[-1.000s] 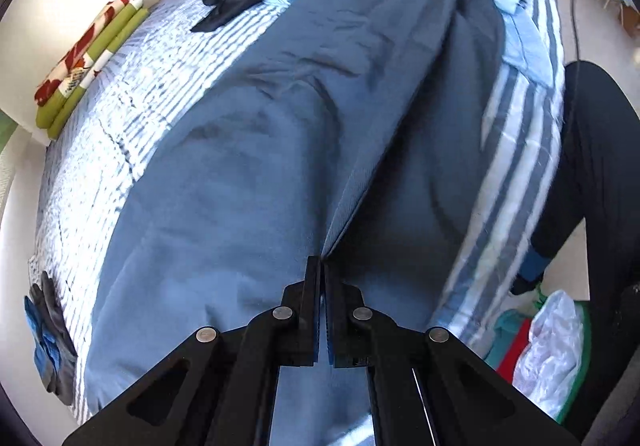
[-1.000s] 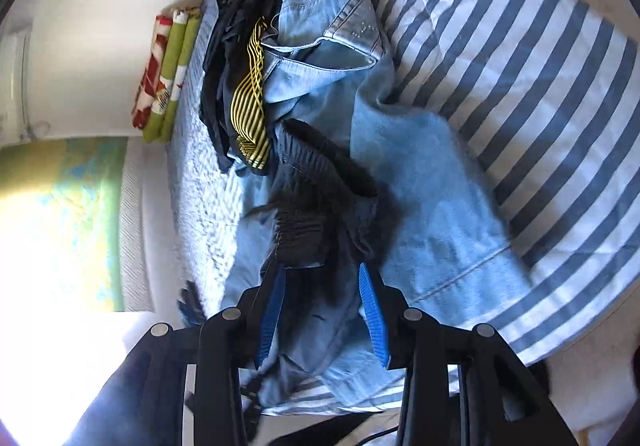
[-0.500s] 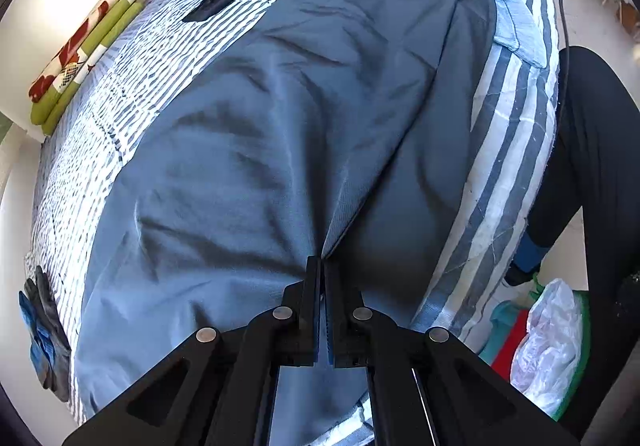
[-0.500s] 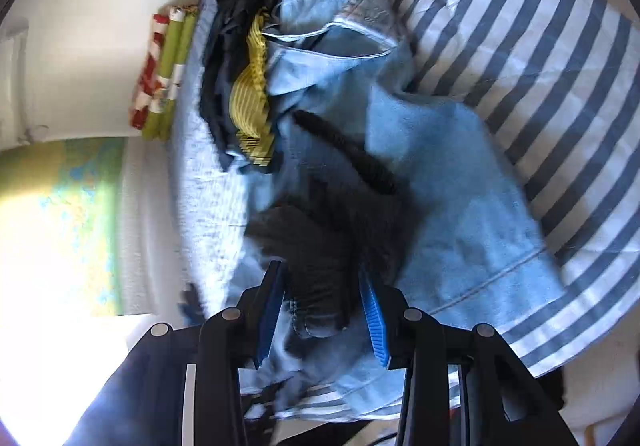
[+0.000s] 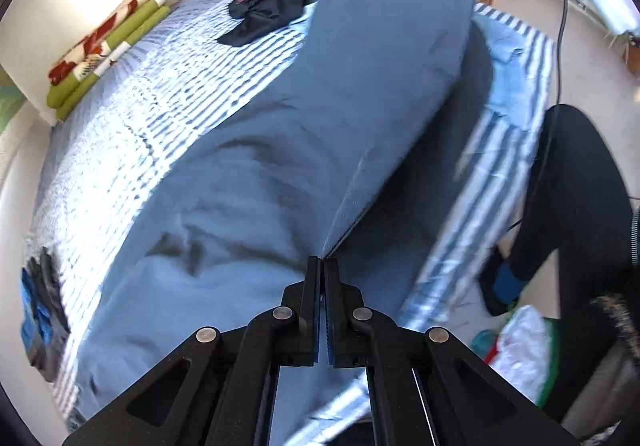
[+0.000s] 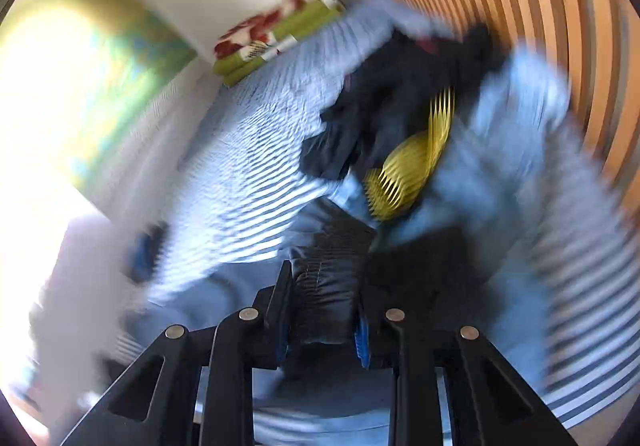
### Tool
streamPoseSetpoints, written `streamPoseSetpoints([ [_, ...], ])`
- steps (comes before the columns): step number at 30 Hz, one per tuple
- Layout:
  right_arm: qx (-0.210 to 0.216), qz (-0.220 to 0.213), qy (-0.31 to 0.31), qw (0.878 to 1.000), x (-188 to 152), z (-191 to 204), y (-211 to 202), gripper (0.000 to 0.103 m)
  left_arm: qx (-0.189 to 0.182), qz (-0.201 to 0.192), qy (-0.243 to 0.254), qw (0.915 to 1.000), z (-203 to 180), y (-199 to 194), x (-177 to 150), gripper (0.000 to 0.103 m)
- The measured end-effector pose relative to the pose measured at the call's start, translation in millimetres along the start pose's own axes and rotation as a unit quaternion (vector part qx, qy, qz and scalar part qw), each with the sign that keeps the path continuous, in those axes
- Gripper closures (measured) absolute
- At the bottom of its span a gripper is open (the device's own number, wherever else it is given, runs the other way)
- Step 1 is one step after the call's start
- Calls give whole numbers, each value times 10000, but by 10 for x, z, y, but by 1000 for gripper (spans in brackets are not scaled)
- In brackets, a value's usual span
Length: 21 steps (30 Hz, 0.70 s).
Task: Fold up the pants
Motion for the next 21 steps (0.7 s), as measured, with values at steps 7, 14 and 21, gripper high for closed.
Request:
streamPoseSetpoints([
  [7,-1008,1364,-26,9855,-411,-806,801,78,-279,470,725,9959,-444,405,-3,102],
  [14,-171,1073,1152,9874,-185,-1123,666,68,-459,589,684,9949,-362,406,-89,102],
  [21,-808,933,1601,9794,-7,-1029,1152,67,-646,617,183,9958,-336,426,-86,101],
])
Point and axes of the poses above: each gripper's, at about its wrist camera, not at the fingertips, and y roughly the way its jaws point, z to its left, x to its top, the point moved 2 cm from there along y, roughly the way its jaws point, and after that the axes turned 13 degrees about y, right-handed, at the moved point
